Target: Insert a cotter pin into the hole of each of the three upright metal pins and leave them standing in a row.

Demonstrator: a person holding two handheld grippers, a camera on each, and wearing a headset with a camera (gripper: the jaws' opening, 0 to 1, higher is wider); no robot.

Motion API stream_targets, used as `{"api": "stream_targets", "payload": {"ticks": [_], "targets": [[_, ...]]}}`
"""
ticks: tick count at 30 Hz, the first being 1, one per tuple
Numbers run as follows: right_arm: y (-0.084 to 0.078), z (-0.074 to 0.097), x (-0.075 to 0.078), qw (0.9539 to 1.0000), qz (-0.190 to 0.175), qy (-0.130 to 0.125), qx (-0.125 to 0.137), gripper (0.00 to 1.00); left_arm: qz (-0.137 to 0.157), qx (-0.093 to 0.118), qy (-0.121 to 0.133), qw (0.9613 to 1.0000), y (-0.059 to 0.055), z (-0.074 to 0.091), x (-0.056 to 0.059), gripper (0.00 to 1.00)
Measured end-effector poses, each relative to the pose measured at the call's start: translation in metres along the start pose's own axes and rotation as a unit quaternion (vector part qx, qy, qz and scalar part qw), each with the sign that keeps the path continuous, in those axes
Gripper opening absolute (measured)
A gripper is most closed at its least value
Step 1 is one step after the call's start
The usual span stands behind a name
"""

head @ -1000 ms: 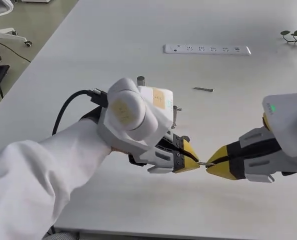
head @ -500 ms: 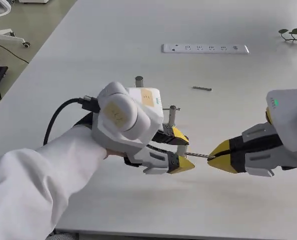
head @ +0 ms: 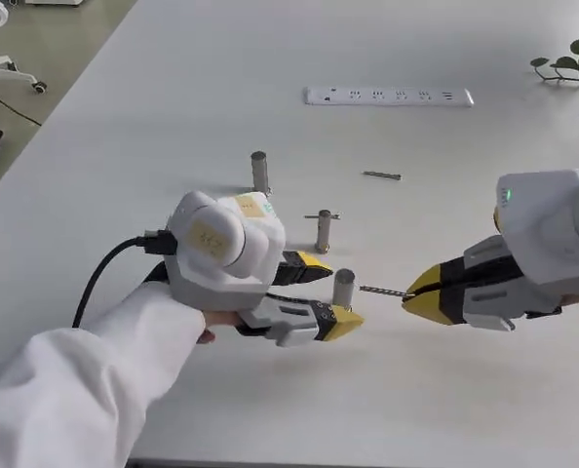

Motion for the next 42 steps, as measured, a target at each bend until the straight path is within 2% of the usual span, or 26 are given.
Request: {"api": "stream_targets", "payload": {"ticks": [3,6,11,12,14,16,19,25,28,35,42], "targets": [[0.000,-0.001,0.002,1.0000,-0.003,0.003,0.000,0.00,0.021,0.004,-0.013,0.9997,-0.004,-0.004,0.001,0.47],[0.000,-0.002,0.010,1.0000,-0.005,0.002,-0.002,0.00,0.013,0.000,-0.013,0.9998,-0.005,-0.008,0.000,0.47],[-0.001,-0.002,0.016,1.0000,-0.007,0.001,-0.005,0.00,0.018,0.003,-0.004,0.9998,-0.003,-0.015,-0.006,0.33],[-0.002,-0.002,0.017,0.9999,-0.008,0.002,-0.007,0.00,0.024,0.000,-0.001,0.9997,-0.003,-0.016,-0.006,0.29],[-0.002,-0.002,0.018,0.9999,-0.007,0.005,-0.010,0.00,0.016,-0.010,-0.001,0.9998,-0.005,-0.017,-0.008,0.19],[-0.003,-0.002,0.017,0.9998,-0.008,0.011,-0.011,0.00,0.013,-0.015,0.000,0.9998,-0.006,-0.017,-0.008,0.17],[-0.002,-0.002,0.017,0.9998,-0.007,0.015,-0.012,0.00,0.019,-0.011,0.006,0.9997,-0.006,-0.017,-0.008,0.13],[-0.001,-0.004,0.019,0.9996,-0.004,0.025,-0.011,0.00,0.002,-0.006,-0.004,1.0000,-0.006,-0.017,-0.008,0.12],[-0.001,-0.006,0.020,0.9995,-0.002,0.029,-0.012,0.00,-0.018,-0.010,-0.011,0.9997,-0.005,-0.017,-0.007,0.12],[0.000,-0.013,0.020,0.9992,-0.002,0.037,-0.014,0.00,-0.016,-0.006,-0.005,0.9998,-0.007,-0.017,-0.007,0.12],[0.005,-0.029,0.020,0.9988,0.005,0.046,-0.017,0.00,-0.014,-0.008,-0.003,0.9999,-0.007,-0.018,-0.006,0.12]]}}
Point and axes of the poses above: the centre of the closed fingertips' face, and the gripper's own axes: z roughly backward along the fingers, x roughly to its right, y roughly out of its top, the point moved 9 cm from there along z, roughly backward along the fingers, and after that the axes turned 12 degrees about x, right-handed, at the moved point
